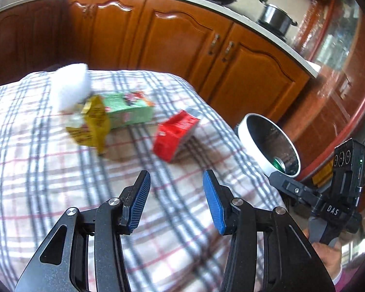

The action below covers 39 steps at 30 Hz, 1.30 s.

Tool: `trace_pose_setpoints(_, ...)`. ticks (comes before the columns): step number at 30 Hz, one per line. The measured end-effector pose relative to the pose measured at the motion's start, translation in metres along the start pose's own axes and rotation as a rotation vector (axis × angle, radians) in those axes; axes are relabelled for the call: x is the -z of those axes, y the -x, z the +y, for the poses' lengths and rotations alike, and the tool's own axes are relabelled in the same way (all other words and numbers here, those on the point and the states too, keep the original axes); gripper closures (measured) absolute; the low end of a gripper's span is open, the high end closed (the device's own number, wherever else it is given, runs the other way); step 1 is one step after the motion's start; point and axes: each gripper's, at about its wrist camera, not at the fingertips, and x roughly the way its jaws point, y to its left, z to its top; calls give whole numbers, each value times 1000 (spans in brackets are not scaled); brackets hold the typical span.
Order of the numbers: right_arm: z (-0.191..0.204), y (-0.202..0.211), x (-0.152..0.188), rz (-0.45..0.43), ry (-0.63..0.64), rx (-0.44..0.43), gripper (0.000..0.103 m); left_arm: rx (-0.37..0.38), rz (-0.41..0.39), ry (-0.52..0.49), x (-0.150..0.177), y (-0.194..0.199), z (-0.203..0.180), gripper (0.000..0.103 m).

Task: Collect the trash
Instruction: 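Move both open tools back toward the remaining trash, then grasp the yellow snack bag with the left tool while the right tool grasps the red-and-white carton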

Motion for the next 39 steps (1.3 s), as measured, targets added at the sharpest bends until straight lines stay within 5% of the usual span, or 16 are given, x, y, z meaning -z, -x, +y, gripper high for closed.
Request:
trace_pose_setpoints(17, 51, -45, -3, 46, 24, -36, 13, -90, -42, 84, -6, 16, 59, 51)
trace_pose_setpoints(31, 76, -100, -32, 61, -81, -51, 13, -138, -25, 113, -41, -25, 85, 40)
trace_pose_setpoints(34, 75, -116, -41, 76, -108, -43, 13, -141, -15, 124, -43, -35, 91, 43)
trace_pose_setpoints(36, 74, -127, -43, 96, -127, -37, 14, -124, -8, 129, -43, -39, 93, 57)
trace_pose_setpoints(37, 73, -131, -44, 106, -132, -33, 18, -122, 2, 128, -42, -40, 92, 69)
trace_pose_setpoints(39, 72, -135, -42, 120, -129, -22, 34, -121, 2, 112, -40, -40, 89, 72)
